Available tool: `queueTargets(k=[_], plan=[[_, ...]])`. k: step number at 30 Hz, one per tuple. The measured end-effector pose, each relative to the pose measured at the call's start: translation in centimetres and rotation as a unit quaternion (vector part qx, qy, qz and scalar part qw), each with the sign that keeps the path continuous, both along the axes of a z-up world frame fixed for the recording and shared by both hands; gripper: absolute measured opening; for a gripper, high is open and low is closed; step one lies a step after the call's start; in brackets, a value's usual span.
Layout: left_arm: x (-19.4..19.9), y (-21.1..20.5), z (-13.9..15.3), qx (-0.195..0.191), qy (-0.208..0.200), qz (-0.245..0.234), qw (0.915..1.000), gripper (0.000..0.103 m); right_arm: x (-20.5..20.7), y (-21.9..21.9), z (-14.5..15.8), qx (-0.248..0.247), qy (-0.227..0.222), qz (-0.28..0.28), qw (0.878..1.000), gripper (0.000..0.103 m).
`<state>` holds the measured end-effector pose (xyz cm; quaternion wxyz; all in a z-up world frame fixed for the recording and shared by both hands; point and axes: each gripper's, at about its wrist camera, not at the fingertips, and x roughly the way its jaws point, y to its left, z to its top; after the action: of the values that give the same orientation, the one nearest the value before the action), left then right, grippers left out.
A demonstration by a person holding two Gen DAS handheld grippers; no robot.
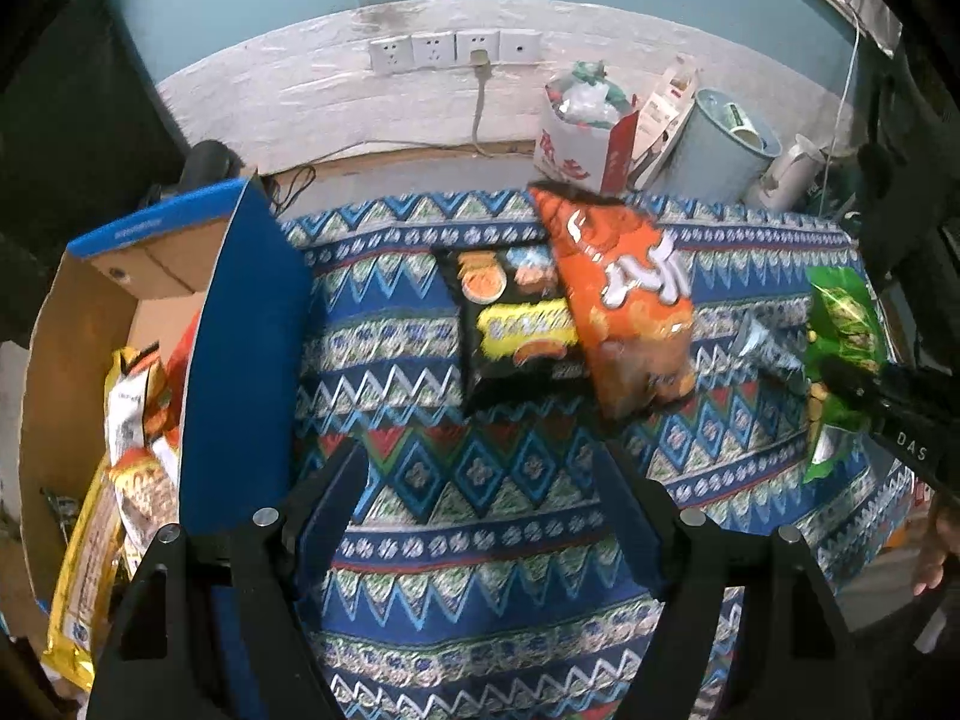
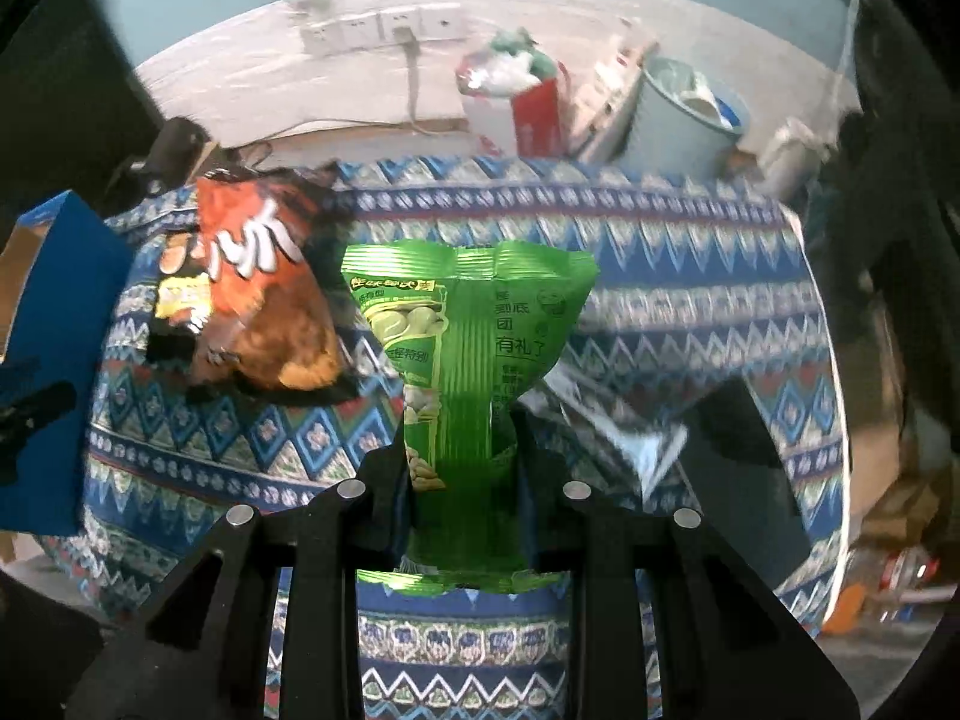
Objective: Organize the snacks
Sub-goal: 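Grasp the green peanut bag with the right tool while the left tool grasps the orange chip bag, then lift the orange and green bags and carry both over the box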
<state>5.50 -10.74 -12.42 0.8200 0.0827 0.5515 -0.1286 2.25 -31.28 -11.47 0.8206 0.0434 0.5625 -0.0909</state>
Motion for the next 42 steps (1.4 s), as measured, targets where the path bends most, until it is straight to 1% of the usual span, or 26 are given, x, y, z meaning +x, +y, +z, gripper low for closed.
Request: queueTargets(k=[3,7,11,14,19,23,25,27,31,32,36,38,39,41,42], plan=[[0.7,-1.2,0.2,-0.003,0.002,-0.002,1.0,0.081,1.5,-0.4,0.2,0.002,0.0,0.021,1.0,0.025],[2.1,-3.0,-0.2,0.002,0.016,0.001,0.9999,0.081,3.4,-0.7,0.7,0.026,-0.005,0.043,0.999,0.025],[3.4,-5.1,-0.3,0.0,0.013,0.005,0.9999,0.081,5.3,-1.0,0.9,0.009,0.001,0.069,0.998,0.025],[4.4,-7.0,-1.0,0.0,0.026,0.009,0.9996,0.081,6.3,-1.5,0.7,-0.002,0.007,0.084,0.996,0.025],[5.8,-9.1,-2.8,-0.008,0.044,0.02,0.9988,0.081,6.9,-3.3,-0.2,0.003,0.005,0.074,0.997,0.025],[6.4,-10.1,-4.1,-0.035,0.074,0.038,0.9959,0.081,7.2,-4.7,-1.2,0.009,0.003,0.066,0.998,0.025],[6.5,-10.6,-4.6,-0.041,0.081,0.045,0.9949,0.081,7.1,-5.4,-1.7,0.019,0.003,0.061,0.998,0.025],[6.7,-11.3,-5.1,-0.032,0.083,0.045,0.995,0.081,7.2,-5.8,-2.2,0.024,0.008,0.058,0.998,0.025],[7.4,-12.8,-6.5,0.009,0.088,0.04,0.9952,0.081,7.3,-6.1,-2.9,0.024,0.012,0.062,0.998,0.025],[7.5,-13.0,-6.8,0.014,0.088,0.042,0.9951,0.081,7.3,-6.1,-3.0,0.024,0.013,0.062,0.998,0.025],[7.9,-13.5,-8.1,0.014,0.094,0.041,0.9947,0.081,7.6,-5.9,-3.1,0.024,0.012,0.065,0.998,0.025],[7.9,-13.3,-8.5,0.011,0.09,0.04,0.9951,0.081,7.8,-5.8,-3.1,0.022,0.011,0.066,0.997,0.025],[7.8,-13.2,-8.6,0.009,0.088,0.04,0.9953,0.079,7.9,-5.7,-3.1,0.022,0.011,0.067,0.997,0.025],[7.5,-13.1,-8.6,0.002,0.085,0.036,0.9958,0.067,8.1,-5.6,-3.1,0.023,0.012,0.066,0.997,0.025],[7.4,-13.2,-8.5,0.003,0.08,0.031,0.9963,0.065,8.2,-5.6,-3.1,0.023,0.012,0.066,0.998,0.025]])
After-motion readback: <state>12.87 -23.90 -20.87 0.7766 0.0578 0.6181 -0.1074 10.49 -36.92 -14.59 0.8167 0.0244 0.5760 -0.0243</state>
